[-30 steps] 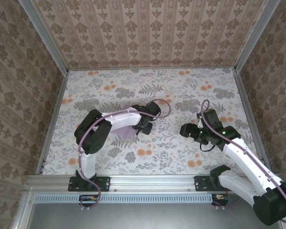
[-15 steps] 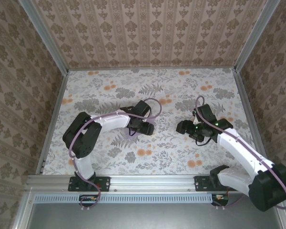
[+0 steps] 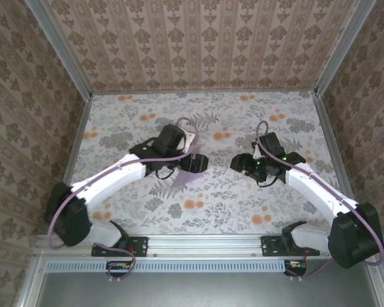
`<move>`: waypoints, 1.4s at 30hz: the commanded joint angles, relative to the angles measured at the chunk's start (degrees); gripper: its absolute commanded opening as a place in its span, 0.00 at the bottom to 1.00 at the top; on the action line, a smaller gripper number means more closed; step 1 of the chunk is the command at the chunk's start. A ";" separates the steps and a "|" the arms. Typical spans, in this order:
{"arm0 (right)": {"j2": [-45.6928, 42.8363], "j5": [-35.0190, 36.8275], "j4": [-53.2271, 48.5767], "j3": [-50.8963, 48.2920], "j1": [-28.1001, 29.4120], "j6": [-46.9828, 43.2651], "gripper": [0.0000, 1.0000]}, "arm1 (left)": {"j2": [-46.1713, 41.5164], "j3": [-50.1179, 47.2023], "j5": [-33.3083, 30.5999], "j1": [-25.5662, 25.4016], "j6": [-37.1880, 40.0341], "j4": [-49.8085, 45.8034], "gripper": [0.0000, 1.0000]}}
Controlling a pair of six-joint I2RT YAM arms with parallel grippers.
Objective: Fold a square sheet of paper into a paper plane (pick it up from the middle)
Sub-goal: Turn over the paper at the center of the table.
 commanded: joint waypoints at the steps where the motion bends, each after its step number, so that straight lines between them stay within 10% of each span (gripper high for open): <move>1: 0.91 -2.59 2.69 2.08 0.31 0.70 0.72 | -3.37 -3.13 0.82 3.90 -2.92 -2.04 0.88; 14: 6.97 -5.14 6.97 1.97 1.54 0.30 0.72 | 4.48 -11.09 6.23 10.90 -8.75 1.34 0.80; 23: 13.36 -6.53 7.19 3.30 1.61 -1.71 0.72 | 15.72 -11.12 6.59 8.44 -12.35 3.25 0.54; 36: 16.89 -5.08 7.73 4.56 1.17 -3.41 0.67 | 24.30 -8.03 4.03 1.41 -25.48 9.19 0.48; 42: 17.70 -5.22 7.16 6.07 1.23 -4.12 0.46 | 25.55 -4.98 2.92 -3.58 -34.96 16.39 0.37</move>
